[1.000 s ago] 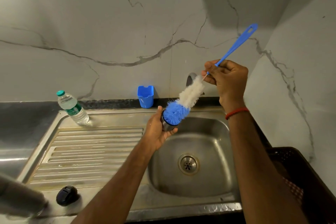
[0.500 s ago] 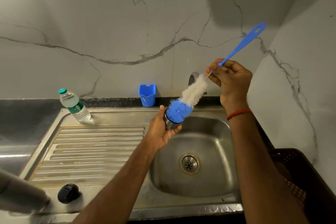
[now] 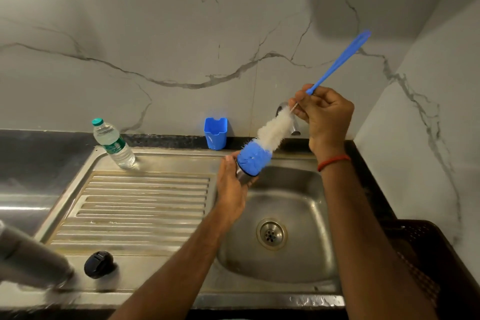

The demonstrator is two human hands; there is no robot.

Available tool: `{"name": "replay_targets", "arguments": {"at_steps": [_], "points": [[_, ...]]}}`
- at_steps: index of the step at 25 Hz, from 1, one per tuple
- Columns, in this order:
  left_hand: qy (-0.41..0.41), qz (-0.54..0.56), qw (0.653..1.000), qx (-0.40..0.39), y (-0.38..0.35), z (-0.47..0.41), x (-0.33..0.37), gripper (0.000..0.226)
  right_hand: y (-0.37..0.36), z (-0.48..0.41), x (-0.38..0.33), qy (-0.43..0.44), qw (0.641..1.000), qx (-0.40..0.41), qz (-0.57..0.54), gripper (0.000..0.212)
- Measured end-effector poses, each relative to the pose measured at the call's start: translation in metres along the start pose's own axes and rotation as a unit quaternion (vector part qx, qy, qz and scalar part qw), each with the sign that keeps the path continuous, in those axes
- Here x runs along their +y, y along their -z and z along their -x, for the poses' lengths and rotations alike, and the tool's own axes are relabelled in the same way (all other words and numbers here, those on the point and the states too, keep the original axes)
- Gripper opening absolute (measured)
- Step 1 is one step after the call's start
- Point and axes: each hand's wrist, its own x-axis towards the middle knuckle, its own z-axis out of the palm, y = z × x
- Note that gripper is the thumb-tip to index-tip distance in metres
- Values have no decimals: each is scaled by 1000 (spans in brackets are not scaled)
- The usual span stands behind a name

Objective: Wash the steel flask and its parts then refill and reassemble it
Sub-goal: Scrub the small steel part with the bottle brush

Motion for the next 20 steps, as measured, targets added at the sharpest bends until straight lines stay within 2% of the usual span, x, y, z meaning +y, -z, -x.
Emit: {"name": "replay_targets", "arguments": {"at_steps": [1, 3, 6, 9, 12, 15, 17, 20], "points": [[-17, -2, 1000, -5, 2, 0, -1, 32, -2, 1, 4, 4, 999, 43, 12, 25], [-3, -21, 1000, -7, 11, 2, -1, 34, -3, 2, 9, -2, 998, 49, 37, 24], [27, -30, 999, 25, 21, 2, 8, 35, 5, 4, 10, 6, 994, -9, 104, 20], [12, -34, 998, 42, 29, -4, 18, 32, 11, 7, 6, -13, 982, -78, 172, 20], [-5, -43, 998, 55, 28, -7, 19, 29, 13, 15, -4, -87, 978, -118, 146, 26], [-19, -25, 994, 101, 22, -11, 17, 26, 9, 26, -21, -73, 985, -121, 101, 21], [9, 13, 993, 117, 19, -15, 18, 29, 5, 33, -30, -53, 986, -125, 92, 20], [94, 78, 984, 132, 22, -19, 20, 33, 2, 43, -36, -20, 990, -104, 97, 16]]}}
